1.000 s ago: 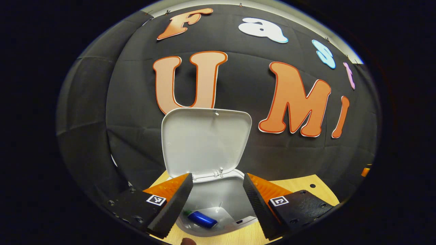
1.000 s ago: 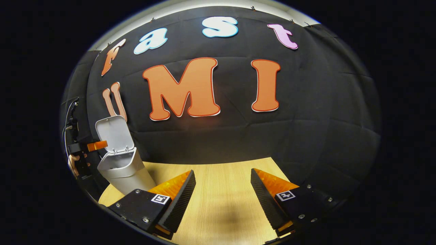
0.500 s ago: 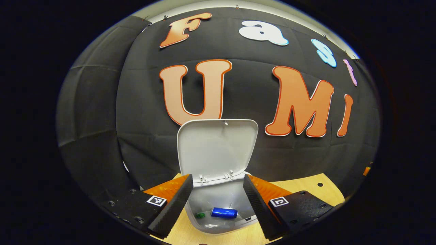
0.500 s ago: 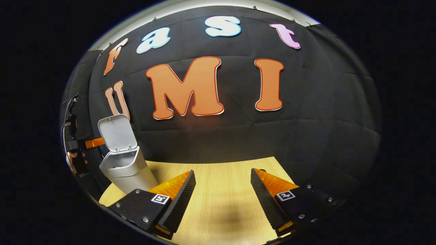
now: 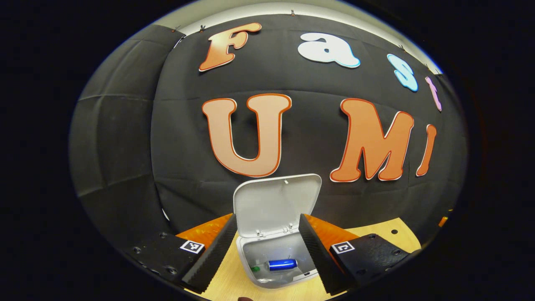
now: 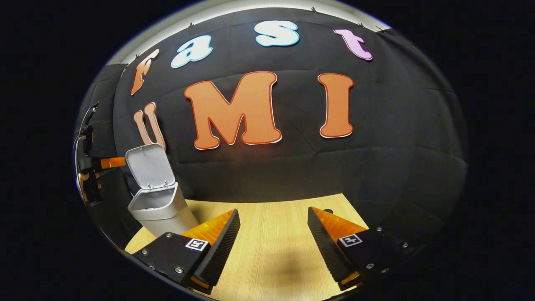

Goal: Press the lid of the desktop garbage bin to open it, pick up the crumpled paper on the desktop and throw it into the bin, then pick up the pop can on the desktop and drop it into the bin, and finally close the garbage bin lid.

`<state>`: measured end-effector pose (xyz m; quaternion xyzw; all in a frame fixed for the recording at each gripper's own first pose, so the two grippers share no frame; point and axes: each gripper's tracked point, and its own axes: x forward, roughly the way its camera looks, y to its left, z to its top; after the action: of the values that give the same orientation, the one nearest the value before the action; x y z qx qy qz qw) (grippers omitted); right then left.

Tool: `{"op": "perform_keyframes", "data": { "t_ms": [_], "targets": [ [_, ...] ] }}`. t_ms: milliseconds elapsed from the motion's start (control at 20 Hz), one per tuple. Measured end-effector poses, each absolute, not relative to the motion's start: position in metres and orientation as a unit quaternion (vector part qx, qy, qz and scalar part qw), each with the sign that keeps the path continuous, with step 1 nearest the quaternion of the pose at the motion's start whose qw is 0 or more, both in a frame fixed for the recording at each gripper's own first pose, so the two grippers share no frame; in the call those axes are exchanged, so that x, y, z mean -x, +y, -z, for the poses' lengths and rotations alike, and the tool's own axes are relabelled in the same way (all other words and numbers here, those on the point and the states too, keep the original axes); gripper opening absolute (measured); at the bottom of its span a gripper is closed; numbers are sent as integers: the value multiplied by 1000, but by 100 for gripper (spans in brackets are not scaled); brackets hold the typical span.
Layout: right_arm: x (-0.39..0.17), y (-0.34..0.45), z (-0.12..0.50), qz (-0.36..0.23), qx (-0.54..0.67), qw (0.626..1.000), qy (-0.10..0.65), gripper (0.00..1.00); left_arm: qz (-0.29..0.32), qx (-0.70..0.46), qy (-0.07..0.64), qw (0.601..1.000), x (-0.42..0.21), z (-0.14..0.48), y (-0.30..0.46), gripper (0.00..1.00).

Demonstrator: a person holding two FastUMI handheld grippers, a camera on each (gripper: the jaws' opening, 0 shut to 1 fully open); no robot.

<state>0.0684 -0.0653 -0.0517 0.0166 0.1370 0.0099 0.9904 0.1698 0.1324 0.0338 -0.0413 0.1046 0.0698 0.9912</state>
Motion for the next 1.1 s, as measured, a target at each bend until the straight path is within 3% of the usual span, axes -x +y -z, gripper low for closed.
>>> {"op": "perform_keyframes", "data": {
  "t_ms": [650,1100],
  "targets": [
    [-65,-77,49,-1,-26,991,132,97,-57,43,133,989,-236,-105,156,94],
    [-65,-85,60,8,-27,989,148,100,-66,16,197,978,-305,-93,178,95]
  ]
}}
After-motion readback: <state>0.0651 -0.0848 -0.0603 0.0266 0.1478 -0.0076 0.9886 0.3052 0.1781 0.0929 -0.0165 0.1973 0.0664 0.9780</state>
